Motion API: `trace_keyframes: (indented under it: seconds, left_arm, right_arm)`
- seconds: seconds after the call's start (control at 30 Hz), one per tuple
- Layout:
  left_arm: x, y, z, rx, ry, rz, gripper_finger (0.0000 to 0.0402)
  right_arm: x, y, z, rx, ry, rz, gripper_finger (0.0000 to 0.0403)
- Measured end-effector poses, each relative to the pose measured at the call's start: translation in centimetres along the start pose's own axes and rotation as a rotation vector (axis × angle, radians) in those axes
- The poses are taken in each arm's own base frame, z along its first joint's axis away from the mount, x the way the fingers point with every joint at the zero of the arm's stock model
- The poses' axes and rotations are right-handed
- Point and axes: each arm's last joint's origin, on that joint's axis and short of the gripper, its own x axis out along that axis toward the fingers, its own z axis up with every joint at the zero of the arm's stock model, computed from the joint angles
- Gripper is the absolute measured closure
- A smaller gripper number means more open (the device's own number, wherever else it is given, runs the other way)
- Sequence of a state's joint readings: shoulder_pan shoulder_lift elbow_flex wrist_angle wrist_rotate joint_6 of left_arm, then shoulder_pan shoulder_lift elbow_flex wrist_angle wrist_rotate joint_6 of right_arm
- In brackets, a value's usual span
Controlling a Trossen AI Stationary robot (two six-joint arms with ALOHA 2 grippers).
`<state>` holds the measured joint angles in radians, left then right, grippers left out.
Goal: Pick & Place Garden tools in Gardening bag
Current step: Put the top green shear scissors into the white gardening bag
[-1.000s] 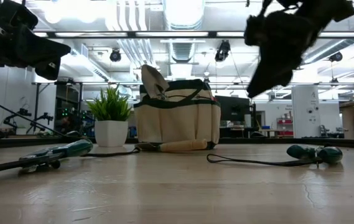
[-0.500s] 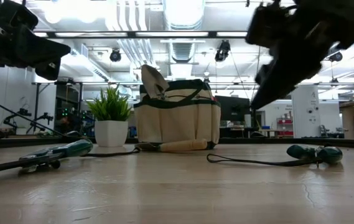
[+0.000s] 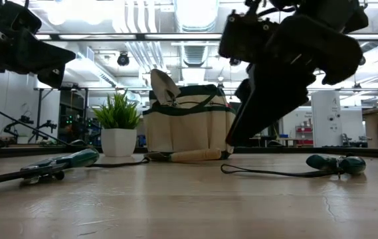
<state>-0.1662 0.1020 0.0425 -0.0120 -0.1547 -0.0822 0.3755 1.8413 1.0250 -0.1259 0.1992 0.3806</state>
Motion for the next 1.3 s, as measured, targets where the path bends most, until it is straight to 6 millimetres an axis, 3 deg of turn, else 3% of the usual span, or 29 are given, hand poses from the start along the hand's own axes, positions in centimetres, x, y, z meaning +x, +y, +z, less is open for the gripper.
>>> trace_keyframes:
  seconds: [0.5,0.77,1.07,1.3]
  left_arm:
    - [0.0,0.0,-0.1,0.001,0.007,0.001,0.0392]
    - [0.0,0.0,-0.1,0.001,0.007,0.001,0.0392]
    - [0.0,0.0,-0.1,0.001,0.008,0.001,0.0392]
    - [0.0,0.0,-0.1,0.001,0.008,0.001,0.0392]
  right_arm:
    - [3.6,1.3,0.1,-0.072,0.166,-0.076,0.0287]
    - [3.3,1.3,0.2,-0.068,0.155,-0.068,0.0321]
    - [3.3,1.2,-0.1,-0.082,0.166,-0.071,0.0387]
    - [3.3,1.2,-0.1,-0.093,0.167,-0.072,0.0392]
